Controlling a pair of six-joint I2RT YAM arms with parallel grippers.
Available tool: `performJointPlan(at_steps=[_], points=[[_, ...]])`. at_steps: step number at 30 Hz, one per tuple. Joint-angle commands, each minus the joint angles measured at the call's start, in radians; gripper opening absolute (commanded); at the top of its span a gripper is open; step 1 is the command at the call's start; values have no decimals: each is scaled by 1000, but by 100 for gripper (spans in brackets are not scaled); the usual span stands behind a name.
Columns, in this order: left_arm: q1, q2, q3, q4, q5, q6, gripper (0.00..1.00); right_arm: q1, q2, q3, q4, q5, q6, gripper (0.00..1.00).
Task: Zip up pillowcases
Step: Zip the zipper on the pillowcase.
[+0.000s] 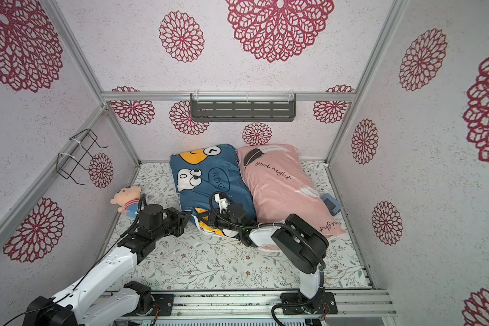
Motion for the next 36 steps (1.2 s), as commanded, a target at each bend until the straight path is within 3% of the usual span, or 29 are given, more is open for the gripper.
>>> performJointPlan(at_steps=[1, 19, 36], points=[[9, -4, 0, 48, -4, 4, 0, 7, -14, 40, 55, -5, 3, 20], [9, -8, -7, 51, -13, -1, 0, 26, 21, 41, 65, -10, 28, 23], [9, -14, -20, 59, -12, -4, 0, 24, -27, 29, 20, 7, -15, 14]])
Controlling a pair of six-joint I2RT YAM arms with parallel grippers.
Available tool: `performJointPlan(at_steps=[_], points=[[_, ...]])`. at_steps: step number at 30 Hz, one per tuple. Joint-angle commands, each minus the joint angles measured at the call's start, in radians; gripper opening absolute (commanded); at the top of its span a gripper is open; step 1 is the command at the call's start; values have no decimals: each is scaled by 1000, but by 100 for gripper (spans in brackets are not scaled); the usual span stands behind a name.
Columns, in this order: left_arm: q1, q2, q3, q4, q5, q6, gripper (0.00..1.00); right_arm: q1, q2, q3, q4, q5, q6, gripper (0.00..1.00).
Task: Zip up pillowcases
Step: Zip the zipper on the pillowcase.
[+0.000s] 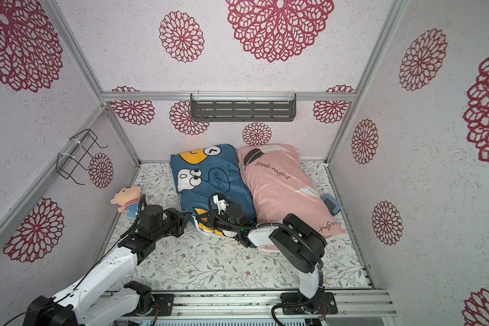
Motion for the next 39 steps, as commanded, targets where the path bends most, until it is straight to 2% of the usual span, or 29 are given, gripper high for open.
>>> performJointPlan(at_steps=[1, 12, 34, 39], points=[[8, -13, -5, 46, -11, -4, 0, 5, -48, 22, 19, 7, -31, 13], [11, -19, -6, 43, -17, 1, 0, 6, -57, 11, 4, 12, -38, 0], [56, -68, 6, 31, -30, 10, 0, 51, -107, -45, -156, 78, -104, 0], [81, -80, 3, 24, -24, 13, 0, 57, -138, -60, -240, 113, -146, 0]])
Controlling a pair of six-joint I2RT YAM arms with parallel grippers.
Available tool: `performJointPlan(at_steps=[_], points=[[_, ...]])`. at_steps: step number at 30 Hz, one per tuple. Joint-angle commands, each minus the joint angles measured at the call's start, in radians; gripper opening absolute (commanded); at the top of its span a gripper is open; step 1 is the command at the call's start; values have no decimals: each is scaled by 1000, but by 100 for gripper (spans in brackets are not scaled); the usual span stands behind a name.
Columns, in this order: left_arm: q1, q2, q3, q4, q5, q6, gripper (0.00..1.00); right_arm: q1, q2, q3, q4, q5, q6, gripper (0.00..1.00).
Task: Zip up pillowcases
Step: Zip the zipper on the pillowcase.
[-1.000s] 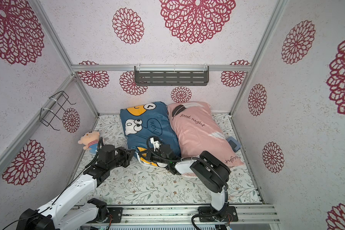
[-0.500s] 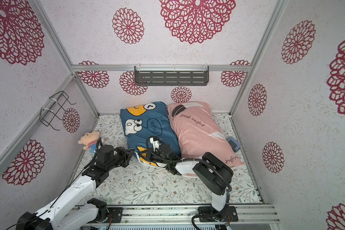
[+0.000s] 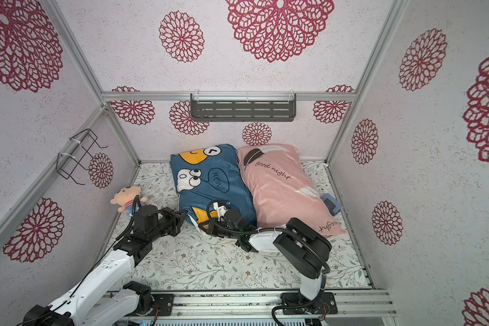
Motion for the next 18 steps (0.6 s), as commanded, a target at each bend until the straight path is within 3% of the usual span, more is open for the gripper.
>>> performJointPlan(at_steps=[1, 18], points=[[34, -30, 4, 37, -22, 10, 0, 10, -72, -9, -78, 40, -61, 0], [131, -52, 25, 16, 32, 41, 0, 18, -174, -50, -353, 173, -151, 0]])
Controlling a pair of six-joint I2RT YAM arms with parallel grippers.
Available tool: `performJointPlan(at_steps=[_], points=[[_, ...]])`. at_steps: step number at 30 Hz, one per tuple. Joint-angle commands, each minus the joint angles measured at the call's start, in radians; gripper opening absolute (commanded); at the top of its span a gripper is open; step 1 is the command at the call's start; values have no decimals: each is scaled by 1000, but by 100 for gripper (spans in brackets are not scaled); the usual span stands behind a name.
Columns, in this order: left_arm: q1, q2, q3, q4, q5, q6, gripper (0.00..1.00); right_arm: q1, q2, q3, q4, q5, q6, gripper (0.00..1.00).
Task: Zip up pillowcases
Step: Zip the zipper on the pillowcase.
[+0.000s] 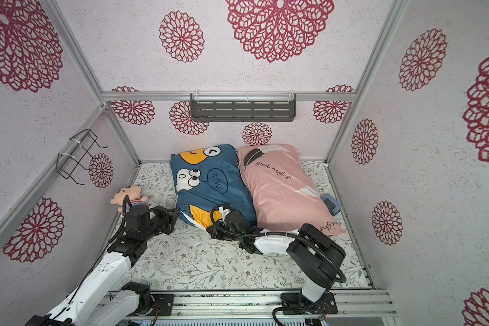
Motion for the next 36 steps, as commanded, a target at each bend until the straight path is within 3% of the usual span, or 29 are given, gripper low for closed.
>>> performJointPlan(at_steps=[1, 36], points=[[31, -14, 26, 29, -10, 21, 0, 6, -49, -13, -87, 55, -40, 0], [261, -28, 34, -9, 117, 92, 0, 4, -291, -164, -530, 287, -84, 0]])
